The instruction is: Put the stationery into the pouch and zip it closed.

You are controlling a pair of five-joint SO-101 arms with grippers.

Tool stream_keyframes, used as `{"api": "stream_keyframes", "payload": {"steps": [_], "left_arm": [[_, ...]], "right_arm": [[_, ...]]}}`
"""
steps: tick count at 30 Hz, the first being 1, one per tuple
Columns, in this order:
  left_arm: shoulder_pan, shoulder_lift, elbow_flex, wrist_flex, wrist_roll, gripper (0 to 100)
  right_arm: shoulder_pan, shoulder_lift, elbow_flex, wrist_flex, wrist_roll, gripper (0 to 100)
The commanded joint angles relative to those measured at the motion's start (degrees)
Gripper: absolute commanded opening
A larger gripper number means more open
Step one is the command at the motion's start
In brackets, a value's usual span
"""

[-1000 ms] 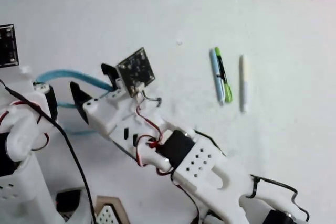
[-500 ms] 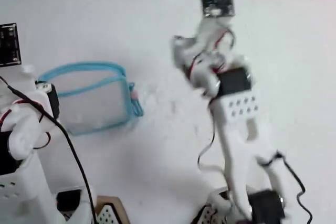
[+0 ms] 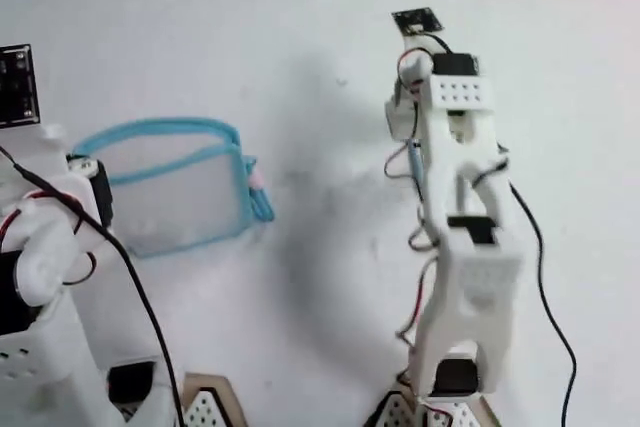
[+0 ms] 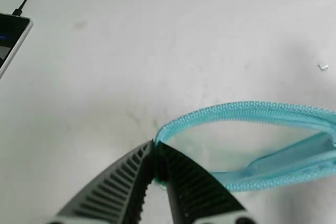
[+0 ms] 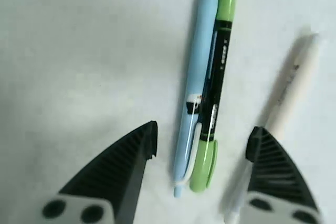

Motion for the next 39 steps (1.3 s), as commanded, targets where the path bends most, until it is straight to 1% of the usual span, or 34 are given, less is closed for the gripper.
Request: {"api": "stream_keyframes", "payload": {"steps": [1, 4, 8, 14, 15, 17, 19, 20, 22, 25, 29, 34, 36, 39], "left_arm": [[0.92, 4.7, 2.73, 0.79, -0.18, 2], [0.92, 4.7, 2.73, 0.79, -0.18, 2], [0.92, 4.7, 2.73, 0.79, -0.18, 2], [0.92, 4.7, 2.81, 0.79, -0.18, 2], [0.92, 4.7, 2.81, 0.79, -0.18, 2], [0.92, 4.7, 2.81, 0.79, -0.26, 2], [0.92, 4.7, 2.81, 0.79, -0.26, 2], [0.92, 4.7, 2.81, 0.79, -0.26, 2], [0.92, 4.7, 2.81, 0.7, -0.18, 2], [1.01, 4.7, 2.73, 0.7, -0.18, 2], [1.01, 4.7, 2.55, 0.62, -0.18, 2], [0.92, 4.44, 2.55, 0.79, -0.26, 2], [0.92, 4.35, 2.46, 0.79, -0.26, 2], [0.92, 4.26, 2.46, 0.79, -0.26, 2]], "right_arm": [[0.22, 12.7, -22.51, 4.44, 0.44, 26.5], [-0.4, 23.25, -37.63, 6.2, 0.44, 26.5], [-0.31, 33.45, -50.46, 7.43, 0.44, 26.5], [-0.75, 38.46, -50.9, 7.34, 0.79, 24.8], [-0.75, 38.46, -50.9, 8.04, 0.79, 22.2], [-0.75, 38.2, -51.52, 8.57, 0.88, 13.2], [-0.92, 37.49, -51.87, 9.19, 3.87, 3.3], [-1.01, 37.14, -52.31, 10.42, 5.89, 0.8], [-1.27, 35.91, -52.4, 14.55, 8.35, 3.0], [-2.15, 32.48, -52.4, 19.03, 8.53, 1.9], [-2.15, 26.07, -51.69, 19.03, 5.36, 1.7], [-3.47, 15.69, -50.9, 19.03, 3.6, 1.7], [-4.35, 10.33, -47.38, 19.03, 2.37, 1.7], [-5.93, 0.48, -36.92, 19.03, 2.02, 1.7]]}}
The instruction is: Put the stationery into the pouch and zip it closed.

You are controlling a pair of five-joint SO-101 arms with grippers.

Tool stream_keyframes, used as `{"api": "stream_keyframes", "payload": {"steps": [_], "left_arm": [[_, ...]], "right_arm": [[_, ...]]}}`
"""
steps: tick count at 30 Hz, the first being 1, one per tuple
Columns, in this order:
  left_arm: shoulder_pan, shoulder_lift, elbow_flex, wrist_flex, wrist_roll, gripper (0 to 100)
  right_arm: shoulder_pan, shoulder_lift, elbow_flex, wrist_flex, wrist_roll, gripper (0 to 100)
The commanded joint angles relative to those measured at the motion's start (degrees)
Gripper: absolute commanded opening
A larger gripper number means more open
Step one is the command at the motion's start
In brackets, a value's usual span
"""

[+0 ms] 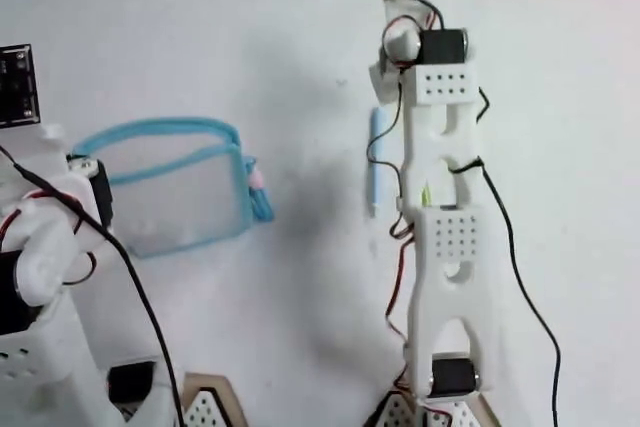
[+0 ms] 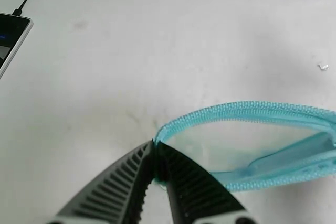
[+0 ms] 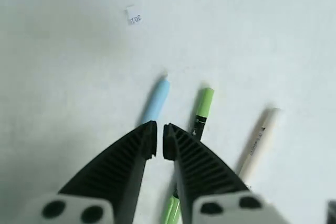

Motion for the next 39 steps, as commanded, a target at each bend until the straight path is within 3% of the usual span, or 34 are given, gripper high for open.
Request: {"api": "stream_keyframes", "payload": {"steps": [1, 10, 12, 17, 23, 27, 31, 39], "left_arm": [[0.92, 4.26, 2.46, 0.79, -0.26, 2], [0.92, 4.26, 2.73, 0.88, -0.26, 2], [0.92, 4.26, 2.73, 0.88, -0.26, 2], [0.84, 4.26, 2.46, 1.41, -0.26, 2], [0.92, 4.26, 2.29, 2.02, -0.35, 2], [1.01, 4.26, 2.29, 2.02, -0.35, 2], [1.1, 4.26, 2.37, 2.02, -0.35, 2], [1.1, 4.26, 2.73, 2.02, -0.35, 2]], "right_arm": [[-2.33, -15.43, 11.43, 1.19, -0.88, 1.7], [-6.37, -40.75, 48.97, -4.18, -0.88, 2.3], [-6.02, -40.4, 55.74, -8.13, -2.37, 8.0], [-6.73, -35.21, 64.0, -19.12, -18.46, 28.4], [-9.63, -23.16, 54.86, -25.01, -26.73, 18.1], [-8.04, -12.62, 41.23, -24.66, -30.33, 21.3], [-6.55, -1.63, 25.58, -18.86, -30.42, 24.1], [-5.41, 15.87, 0.53, -12.62, -27.43, 15.9]]}}
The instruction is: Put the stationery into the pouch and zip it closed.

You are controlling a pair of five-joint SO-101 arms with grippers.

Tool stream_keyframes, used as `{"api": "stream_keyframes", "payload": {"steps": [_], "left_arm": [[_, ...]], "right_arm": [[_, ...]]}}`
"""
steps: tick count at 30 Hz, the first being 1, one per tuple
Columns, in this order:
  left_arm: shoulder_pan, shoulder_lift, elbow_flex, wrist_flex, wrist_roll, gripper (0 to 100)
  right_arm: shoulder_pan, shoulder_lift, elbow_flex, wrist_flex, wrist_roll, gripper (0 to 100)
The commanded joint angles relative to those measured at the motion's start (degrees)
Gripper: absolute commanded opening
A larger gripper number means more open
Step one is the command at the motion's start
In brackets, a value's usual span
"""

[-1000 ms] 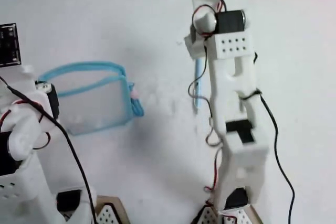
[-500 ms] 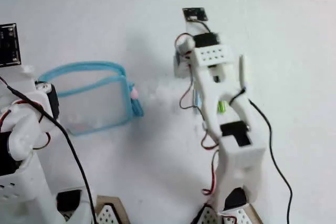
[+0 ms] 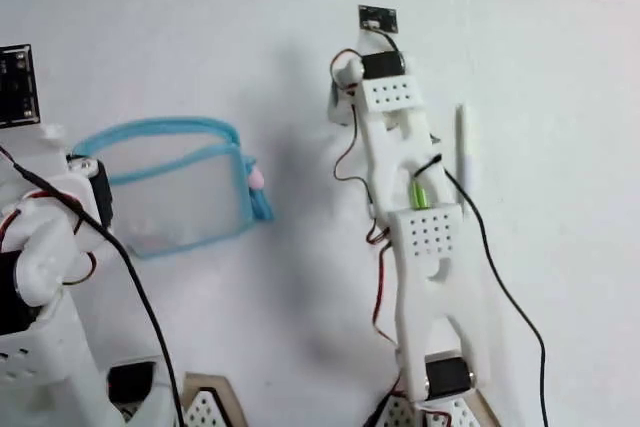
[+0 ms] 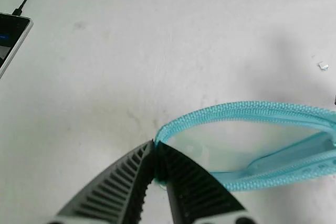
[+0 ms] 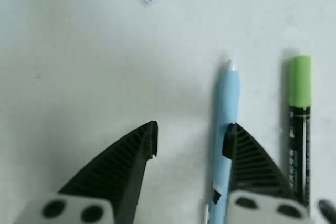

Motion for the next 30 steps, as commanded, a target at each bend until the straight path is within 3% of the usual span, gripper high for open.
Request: {"api": "stream_keyframes", "payload": {"steps": [1, 10, 20, 26, 30], "left_arm": [[1.1, 4.26, 2.73, 2.02, -0.35, 2], [1.1, 4.53, 2.73, 2.02, -0.35, 2], [1.19, 4.62, 2.73, 2.02, -0.35, 2], [1.19, 4.62, 2.73, 2.02, -0.35, 2], [1.19, 4.62, 2.73, 2.02, -0.35, 2]], "right_arm": [[1.36, 5.41, -9.85, 0.04, 3.08, 14.9], [4.09, 11.47, -15.3, 2.15, 3.78, 14.5], [-0.31, 1.27, -24.88, 13.14, 9.05, 14.6], [5.67, 0.04, -13.98, 12.97, 12.57, 15.0], [8.31, 0.13, -6.07, 9.27, 12.31, 25.9]]}}
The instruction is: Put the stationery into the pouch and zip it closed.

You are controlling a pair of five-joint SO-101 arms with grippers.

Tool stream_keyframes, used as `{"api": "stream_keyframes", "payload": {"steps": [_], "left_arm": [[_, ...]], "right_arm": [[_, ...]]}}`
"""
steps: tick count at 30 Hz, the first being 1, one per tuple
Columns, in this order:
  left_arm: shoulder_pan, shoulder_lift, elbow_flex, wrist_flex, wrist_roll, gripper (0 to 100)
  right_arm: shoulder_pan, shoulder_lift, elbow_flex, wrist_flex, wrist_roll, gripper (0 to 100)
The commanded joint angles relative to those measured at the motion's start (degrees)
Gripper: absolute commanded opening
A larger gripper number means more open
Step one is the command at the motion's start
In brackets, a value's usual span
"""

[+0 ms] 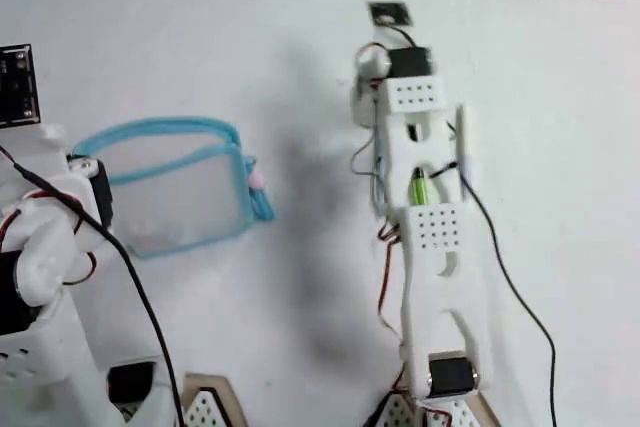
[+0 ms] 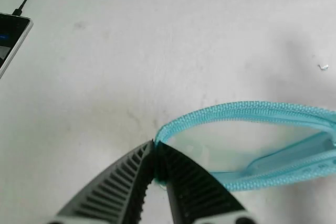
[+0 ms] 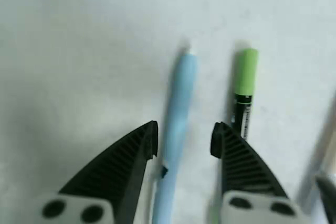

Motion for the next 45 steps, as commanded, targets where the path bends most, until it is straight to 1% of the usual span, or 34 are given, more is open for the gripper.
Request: {"api": "stream_keyframes", "payload": {"steps": [1, 3, 5, 11, 16, 19, 23, 26, 30, 33, 36, 38, 41, 43, 45], "left_arm": [[1.27, 4.62, 2.73, 1.93, -0.35, 2], [1.27, 4.62, 2.73, 1.76, -0.35, 2], [1.27, 4.7, 2.73, 1.67, -0.35, 2], [1.27, 4.7, 2.73, 1.67, -0.35, 2], [1.27, 4.7, 2.73, 1.67, -0.35, 2], [1.27, 4.7, 2.73, 1.67, -0.35, 2], [1.27, 4.7, 2.73, 1.67, -0.35, 2], [1.27, 4.7, 2.73, 1.67, -0.35, 2], [1.19, 4.7, 2.64, 1.76, -0.35, 2], [1.01, 4.7, 2.64, 1.93, -0.35, 2], [1.01, 4.7, 2.73, 1.93, -0.35, 2], [1.01, 4.7, 2.73, 1.93, -0.35, 2], [1.01, 4.7, 2.73, 1.93, -0.35, 2], [1.1, 4.7, 2.73, 1.93, -0.35, 2], [1.19, 4.7, 2.73, 1.93, -0.35, 2]], "right_arm": [[1.1, -3.56, 5.45, -2.51, 0.79, 28.7], [-0.31, -3.56, 8.18, -3.03, 0.88, 29.5], [-1.54, -3.56, 10.2, -4.7, 0.88, 26.4], [-4.18, -3.56, 14.33, -9.54, 0.88, 8.7], [-4.62, -3.91, 15.91, -9.19, 0.88, 5.7], [-5.14, -5.05, 14.51, -8.31, 0.88, 1.6], [-6.73, -7.6, 9.32, -3.82, 0.88, 1.8], [-8.92, -9.89, 3.6, 2.51, 0.88, 1.8], [-10.68, -15.16, 2.02, 3.12, 0.53, 1.8], [-12.53, -20.62, 5.71, 3.12, 0.53, 1.8], [-14.64, -26.33, 13.01, 3.03, 0.62, 1.8], [-14.9, -28.79, 17.49, 2.51, 0.79, 1.9], [-12.97, -28.62, 22.68, -1.71, 0.88, 2.7], [-11.47, -26.77, 25.23, -5.23, 0.88, 7.4], [-10.68, -24.04, 26.02, -7.69, 0.88, 14.9]]}}
